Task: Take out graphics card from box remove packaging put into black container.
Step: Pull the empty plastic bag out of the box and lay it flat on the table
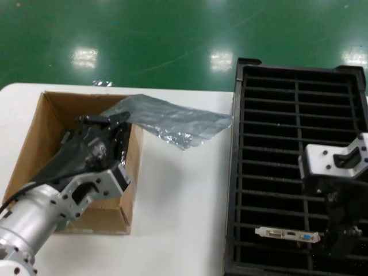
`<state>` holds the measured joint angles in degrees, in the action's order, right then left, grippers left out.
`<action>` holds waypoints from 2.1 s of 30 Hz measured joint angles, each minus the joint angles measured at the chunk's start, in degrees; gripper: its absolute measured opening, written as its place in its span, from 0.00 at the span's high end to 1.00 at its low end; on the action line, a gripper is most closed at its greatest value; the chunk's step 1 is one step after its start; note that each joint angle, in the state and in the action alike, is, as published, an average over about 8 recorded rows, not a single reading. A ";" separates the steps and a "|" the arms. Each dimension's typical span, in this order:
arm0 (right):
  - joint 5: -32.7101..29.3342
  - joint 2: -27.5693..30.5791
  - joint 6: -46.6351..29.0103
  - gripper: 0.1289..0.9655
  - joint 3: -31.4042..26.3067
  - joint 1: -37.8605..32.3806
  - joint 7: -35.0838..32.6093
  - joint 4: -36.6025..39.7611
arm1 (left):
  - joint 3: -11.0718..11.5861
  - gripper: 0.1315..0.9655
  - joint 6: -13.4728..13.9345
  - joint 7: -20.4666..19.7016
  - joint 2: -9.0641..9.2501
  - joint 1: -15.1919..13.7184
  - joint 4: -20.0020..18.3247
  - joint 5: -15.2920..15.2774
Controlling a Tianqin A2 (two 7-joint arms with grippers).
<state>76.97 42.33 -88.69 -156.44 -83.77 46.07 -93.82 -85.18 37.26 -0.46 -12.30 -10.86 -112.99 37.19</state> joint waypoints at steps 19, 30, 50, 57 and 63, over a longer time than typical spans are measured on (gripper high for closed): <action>23.99 13.44 18.23 0.09 17.39 14.29 -26.42 0.32 | -0.01 0.99 -0.01 -0.02 -0.01 0.00 0.00 -0.01; 38.24 16.82 19.22 0.01 25.86 21.94 -34.23 9.03 | -0.01 0.99 -0.01 -0.02 -0.01 0.00 0.00 -0.01; 43.79 16.98 18.99 0.00 29.84 25.97 -33.48 15.25 | -0.01 0.99 0.38 -0.31 0.27 -0.01 -0.18 -0.25; 43.78 16.98 18.98 0.00 29.84 25.97 -33.48 15.25 | 1.38 0.99 8.52 -8.55 3.58 -1.35 -1.94 -0.58; 43.78 16.98 18.98 0.00 29.85 25.98 -33.48 15.25 | 4.49 0.99 20.21 -22.15 7.12 -3.77 -1.71 0.01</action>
<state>120.75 59.31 -69.71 -126.59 -57.79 12.60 -78.57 -80.69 57.46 -22.62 -5.18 -14.63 -114.69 37.20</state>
